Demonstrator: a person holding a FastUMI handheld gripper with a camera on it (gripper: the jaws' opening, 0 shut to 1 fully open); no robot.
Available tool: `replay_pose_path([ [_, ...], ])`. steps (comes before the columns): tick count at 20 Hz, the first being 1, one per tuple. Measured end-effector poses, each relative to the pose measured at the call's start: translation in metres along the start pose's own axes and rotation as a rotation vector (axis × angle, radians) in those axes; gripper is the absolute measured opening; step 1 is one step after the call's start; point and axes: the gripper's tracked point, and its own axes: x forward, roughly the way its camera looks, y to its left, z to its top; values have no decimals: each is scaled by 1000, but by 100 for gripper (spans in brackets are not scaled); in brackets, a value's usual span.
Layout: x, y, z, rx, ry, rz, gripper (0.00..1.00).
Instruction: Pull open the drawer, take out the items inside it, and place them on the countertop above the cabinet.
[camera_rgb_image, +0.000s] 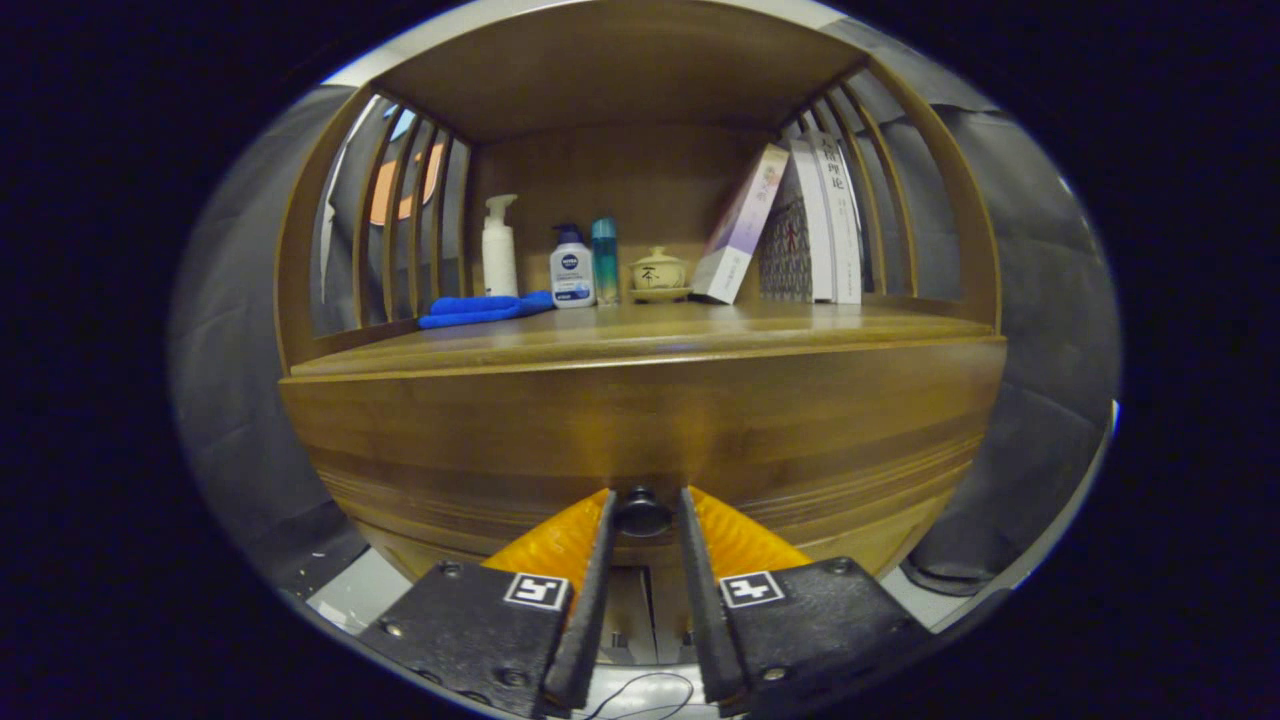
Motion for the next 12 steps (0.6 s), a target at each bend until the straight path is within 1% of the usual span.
replay_pose_path([
  [3, 1, -2, -1, -5, -5, -15, 30],
  [8, 1, -3, -1, -6, 9, -9, 24],
  [12, -1, -4, -1, -13, 18, -7, 23],
])
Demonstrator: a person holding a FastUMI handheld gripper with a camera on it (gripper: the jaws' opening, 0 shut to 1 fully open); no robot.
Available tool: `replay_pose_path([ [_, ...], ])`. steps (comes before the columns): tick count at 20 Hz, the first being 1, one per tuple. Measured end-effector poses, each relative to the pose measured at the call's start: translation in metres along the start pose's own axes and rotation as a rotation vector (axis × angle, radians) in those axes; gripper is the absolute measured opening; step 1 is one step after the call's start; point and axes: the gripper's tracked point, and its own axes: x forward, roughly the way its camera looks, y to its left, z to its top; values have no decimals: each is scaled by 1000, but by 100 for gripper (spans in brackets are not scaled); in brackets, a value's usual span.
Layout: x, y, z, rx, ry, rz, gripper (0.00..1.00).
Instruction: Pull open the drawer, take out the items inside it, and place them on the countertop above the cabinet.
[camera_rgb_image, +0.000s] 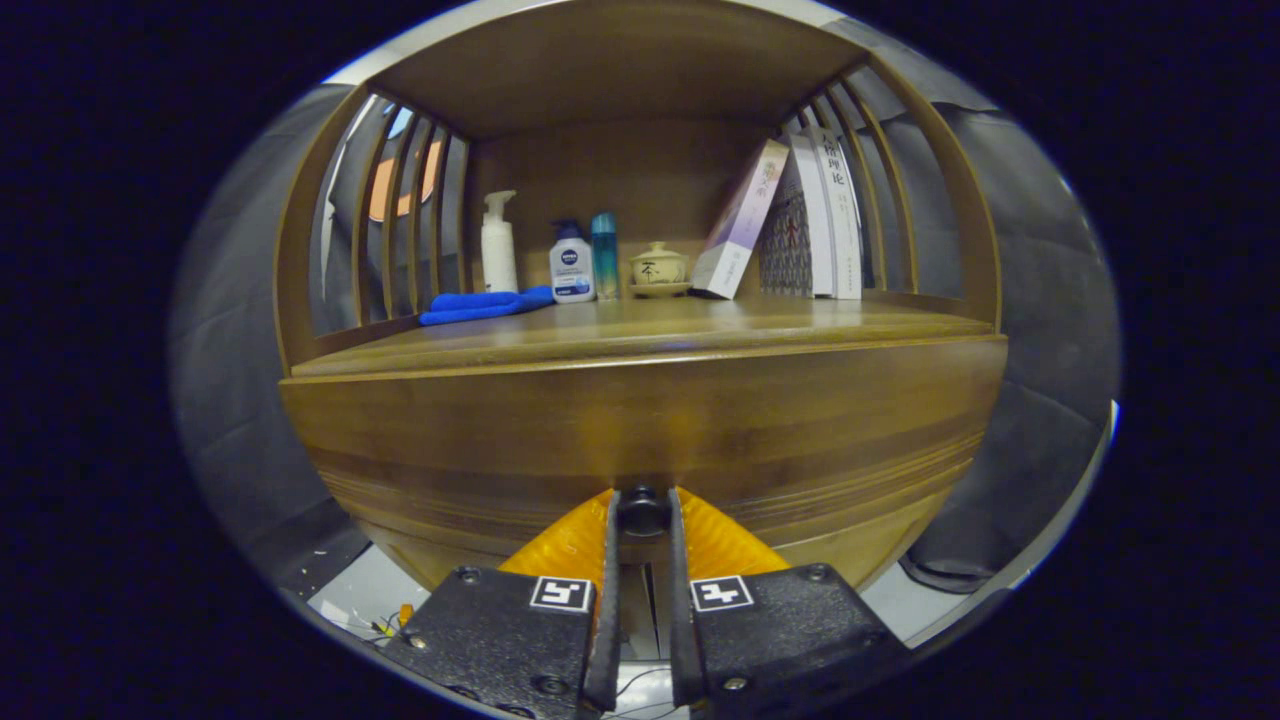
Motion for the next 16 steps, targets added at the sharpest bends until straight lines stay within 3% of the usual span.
replay_pose_path([
  [16, -67, -3, -21, -26, 36, 41, 23],
])
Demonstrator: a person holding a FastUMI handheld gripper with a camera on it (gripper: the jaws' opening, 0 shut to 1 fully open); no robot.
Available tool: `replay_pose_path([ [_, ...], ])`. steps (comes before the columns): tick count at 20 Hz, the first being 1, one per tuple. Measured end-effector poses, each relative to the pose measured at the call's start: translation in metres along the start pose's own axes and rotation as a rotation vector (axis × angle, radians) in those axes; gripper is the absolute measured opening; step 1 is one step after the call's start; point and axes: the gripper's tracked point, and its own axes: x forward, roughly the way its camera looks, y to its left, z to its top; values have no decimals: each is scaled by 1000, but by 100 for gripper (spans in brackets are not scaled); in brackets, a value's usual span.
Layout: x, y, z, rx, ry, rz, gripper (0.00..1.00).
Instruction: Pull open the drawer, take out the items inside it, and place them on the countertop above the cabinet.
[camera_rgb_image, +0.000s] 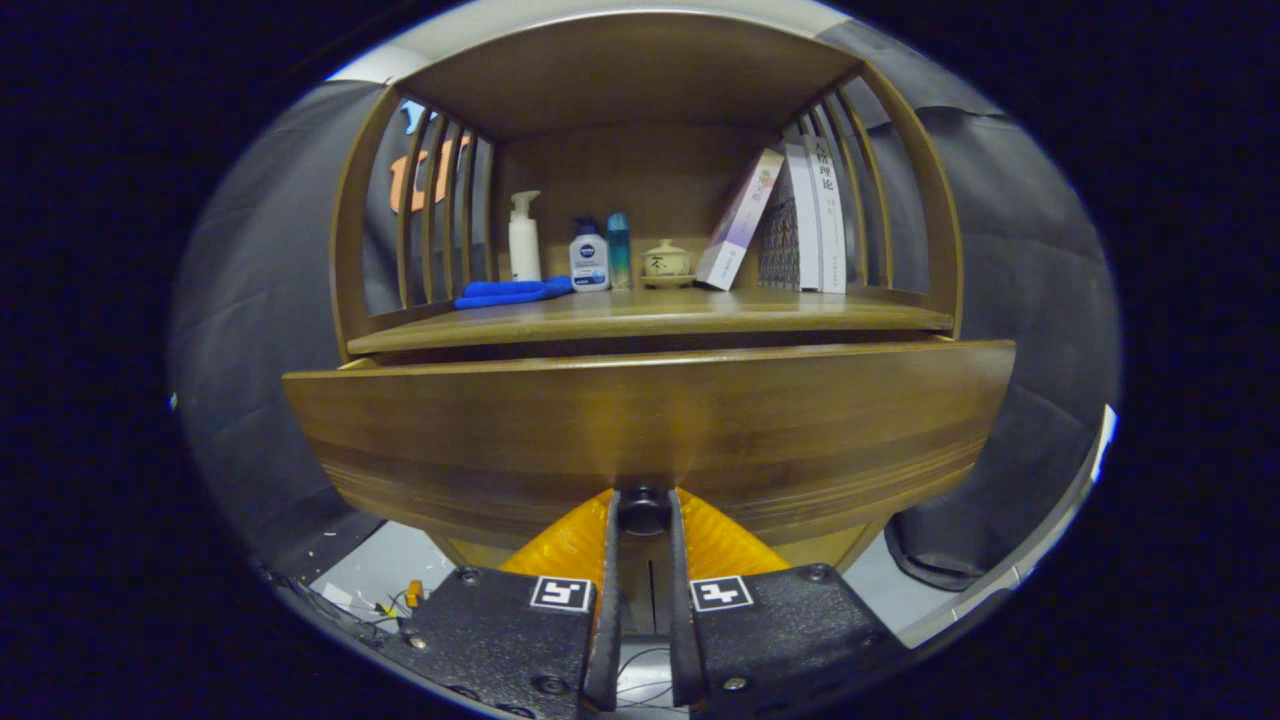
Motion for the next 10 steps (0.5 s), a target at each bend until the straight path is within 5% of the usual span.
replay_pose_path([
  [10, -50, -1, -18, -22, 32, 34, 23],
])
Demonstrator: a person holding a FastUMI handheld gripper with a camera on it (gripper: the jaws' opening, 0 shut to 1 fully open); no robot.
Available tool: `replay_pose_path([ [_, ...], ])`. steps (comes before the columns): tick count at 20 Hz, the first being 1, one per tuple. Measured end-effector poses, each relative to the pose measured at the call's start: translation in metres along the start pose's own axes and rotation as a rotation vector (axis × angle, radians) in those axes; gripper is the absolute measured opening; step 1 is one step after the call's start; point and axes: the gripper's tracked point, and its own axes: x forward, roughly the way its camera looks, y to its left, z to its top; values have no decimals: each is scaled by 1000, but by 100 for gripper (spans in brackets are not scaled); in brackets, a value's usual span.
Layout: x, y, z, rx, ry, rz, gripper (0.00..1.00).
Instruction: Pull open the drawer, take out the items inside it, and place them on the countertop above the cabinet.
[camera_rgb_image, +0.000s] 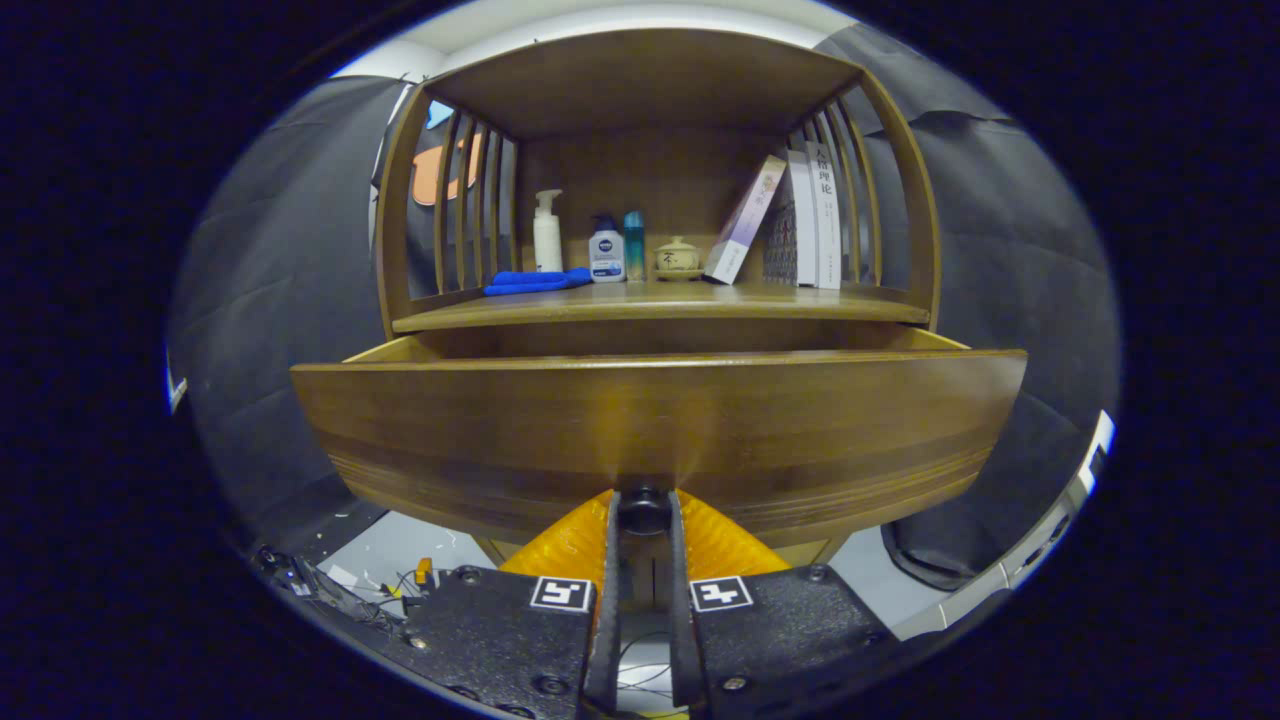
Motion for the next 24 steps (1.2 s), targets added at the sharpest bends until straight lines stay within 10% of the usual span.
replay_pose_path([
  [16, -41, 0, -26, -46, -13, 16, 24],
  [24, -87, 0, 37, -40, -181, 58, 96],
])
